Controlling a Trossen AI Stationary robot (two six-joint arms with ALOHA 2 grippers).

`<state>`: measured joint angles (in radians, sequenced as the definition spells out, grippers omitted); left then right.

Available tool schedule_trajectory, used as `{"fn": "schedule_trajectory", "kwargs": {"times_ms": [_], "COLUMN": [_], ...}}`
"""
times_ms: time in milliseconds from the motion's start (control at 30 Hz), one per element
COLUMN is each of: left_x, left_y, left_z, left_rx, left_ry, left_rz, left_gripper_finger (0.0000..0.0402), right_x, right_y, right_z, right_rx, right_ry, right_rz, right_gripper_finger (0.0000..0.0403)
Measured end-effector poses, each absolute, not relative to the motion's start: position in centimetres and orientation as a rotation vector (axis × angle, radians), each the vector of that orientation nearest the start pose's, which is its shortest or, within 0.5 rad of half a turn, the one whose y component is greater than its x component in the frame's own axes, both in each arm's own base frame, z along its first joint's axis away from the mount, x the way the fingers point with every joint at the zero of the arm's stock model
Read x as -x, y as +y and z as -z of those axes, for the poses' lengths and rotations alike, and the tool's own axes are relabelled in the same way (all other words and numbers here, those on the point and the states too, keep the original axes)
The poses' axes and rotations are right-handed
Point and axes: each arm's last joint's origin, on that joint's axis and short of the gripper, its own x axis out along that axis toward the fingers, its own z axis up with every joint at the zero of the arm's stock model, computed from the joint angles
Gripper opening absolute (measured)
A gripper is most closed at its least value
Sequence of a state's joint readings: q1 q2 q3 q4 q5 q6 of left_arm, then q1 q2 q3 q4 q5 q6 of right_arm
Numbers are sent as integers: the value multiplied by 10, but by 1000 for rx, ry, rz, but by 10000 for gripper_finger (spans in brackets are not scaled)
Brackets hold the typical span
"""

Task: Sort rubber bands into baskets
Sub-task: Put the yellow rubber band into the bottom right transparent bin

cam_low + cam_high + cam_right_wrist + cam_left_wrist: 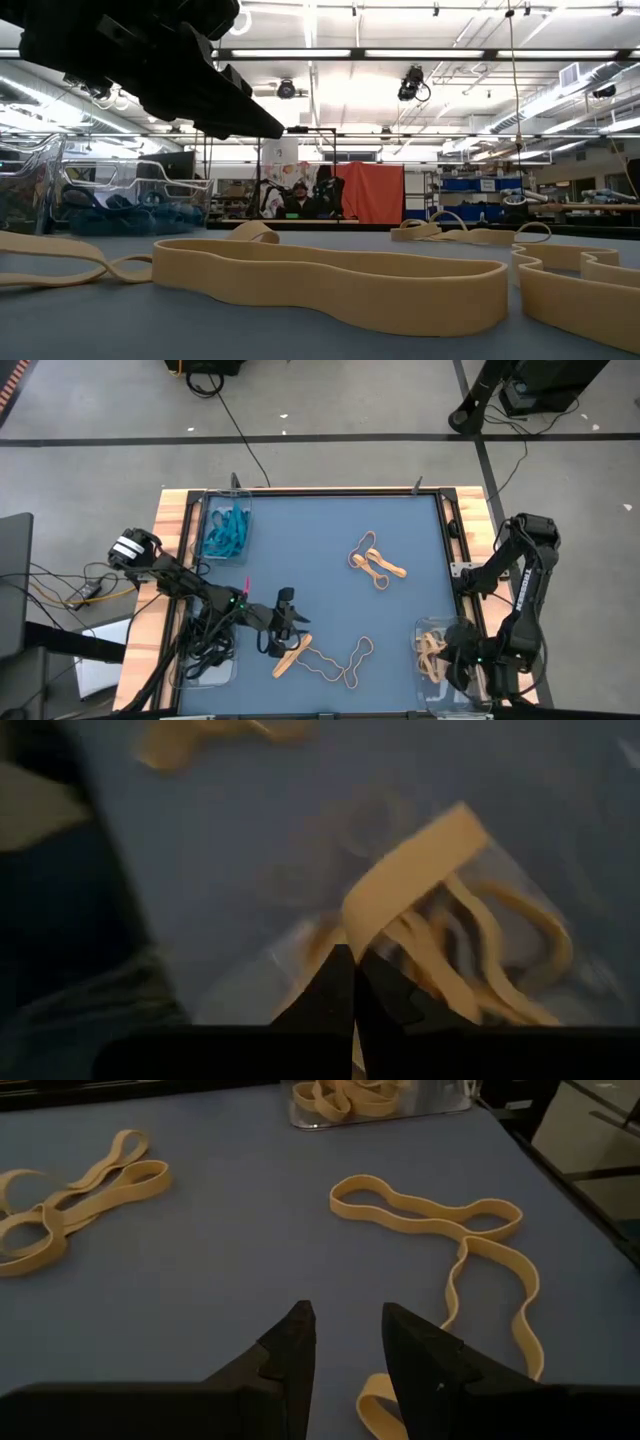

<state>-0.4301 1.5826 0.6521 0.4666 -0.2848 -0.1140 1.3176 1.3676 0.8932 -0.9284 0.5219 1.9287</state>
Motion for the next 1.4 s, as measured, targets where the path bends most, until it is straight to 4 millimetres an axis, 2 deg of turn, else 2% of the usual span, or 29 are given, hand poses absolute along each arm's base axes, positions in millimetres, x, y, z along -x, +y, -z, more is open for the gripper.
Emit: {"fn": "schedule_trajectory", "kwargs": {"times_ms": [200,400,633,800,933,1167,1400], "left_x": [-280,-286,-293,-297,-297,-291,-281], "left_y": [-116,-104,-85,-76,-75,-88,-110], "left_z": [-165,-168,-169,-169,-169,-164,-159], "left_rx": [-66,-59,-27,-9,-13,24,88], "left_ry": [430,402,399,395,394,444,512], "left_rz": [111,63,60,62,23,24,128], "left_gripper_finger": [121,121,125,129,129,129,129], "right_x": [-72,-74,-69,-68,-68,-68,-71], "right_y": [211,200,191,188,185,182,179], "right_z": [-205,-212,-214,-215,-221,-228,-235], "right_rx": [-645,-587,-543,-508,-470,-468,-467], "right_ry": [1095,1041,1080,1105,1027,871,673], "right_rz": [475,483,551,560,502,435,391], "right_gripper_finger": [25,63,109,122,121,119,116]}}
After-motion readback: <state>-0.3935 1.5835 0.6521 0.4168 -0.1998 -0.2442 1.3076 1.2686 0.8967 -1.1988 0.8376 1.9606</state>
